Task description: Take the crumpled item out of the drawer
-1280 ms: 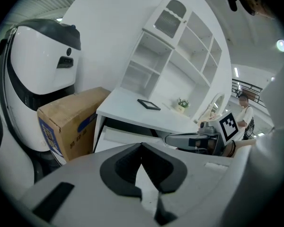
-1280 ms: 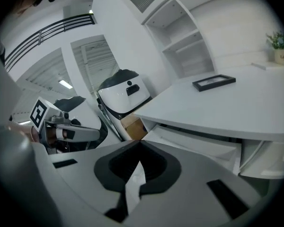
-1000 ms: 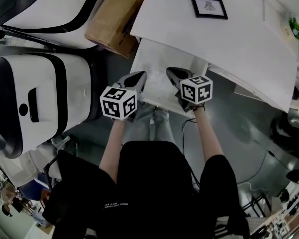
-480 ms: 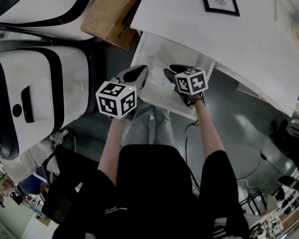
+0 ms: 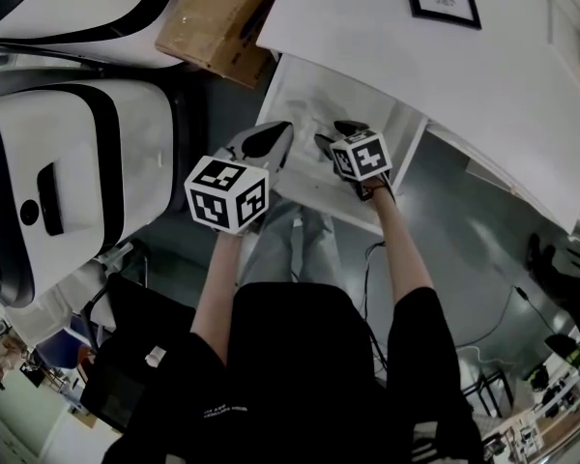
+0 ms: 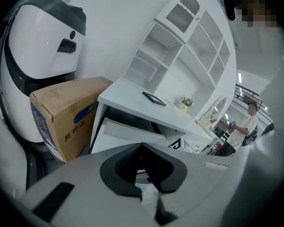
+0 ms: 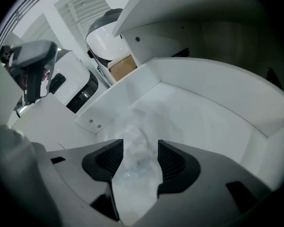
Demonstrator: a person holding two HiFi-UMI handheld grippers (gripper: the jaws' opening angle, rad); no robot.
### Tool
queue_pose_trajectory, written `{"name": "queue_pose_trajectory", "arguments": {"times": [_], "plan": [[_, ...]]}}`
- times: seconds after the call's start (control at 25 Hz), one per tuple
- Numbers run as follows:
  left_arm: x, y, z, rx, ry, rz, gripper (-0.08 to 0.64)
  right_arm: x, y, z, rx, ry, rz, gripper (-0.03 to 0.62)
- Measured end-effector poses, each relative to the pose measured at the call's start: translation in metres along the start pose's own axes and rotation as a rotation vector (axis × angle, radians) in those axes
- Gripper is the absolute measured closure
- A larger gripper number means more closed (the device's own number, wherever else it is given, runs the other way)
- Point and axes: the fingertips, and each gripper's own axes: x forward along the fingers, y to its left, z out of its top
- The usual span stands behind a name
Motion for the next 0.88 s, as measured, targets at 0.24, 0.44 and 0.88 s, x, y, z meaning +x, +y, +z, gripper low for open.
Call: {"name": "queue_pose_trajectory", "arguments": {"times": [0.24,0.44,0.88], "plan": [[-0.003,0.0,0.0,-0.02,-0.007,-0.005,0.561,0.01,0.002,-0.011,0.012,0.041,0.0,0.397],[-0.004,0.0,0.0,-0.027,-0.012,-0.003,0.562,0.015,0.004,-0.014,0.026,0.061,-0.001,0.438],[-0.006,0.0,-0.003,0.008,0.005,0.016,0.561,0.007,0.011,-0.005,0.035,0.038,0.03,0.545]]}}
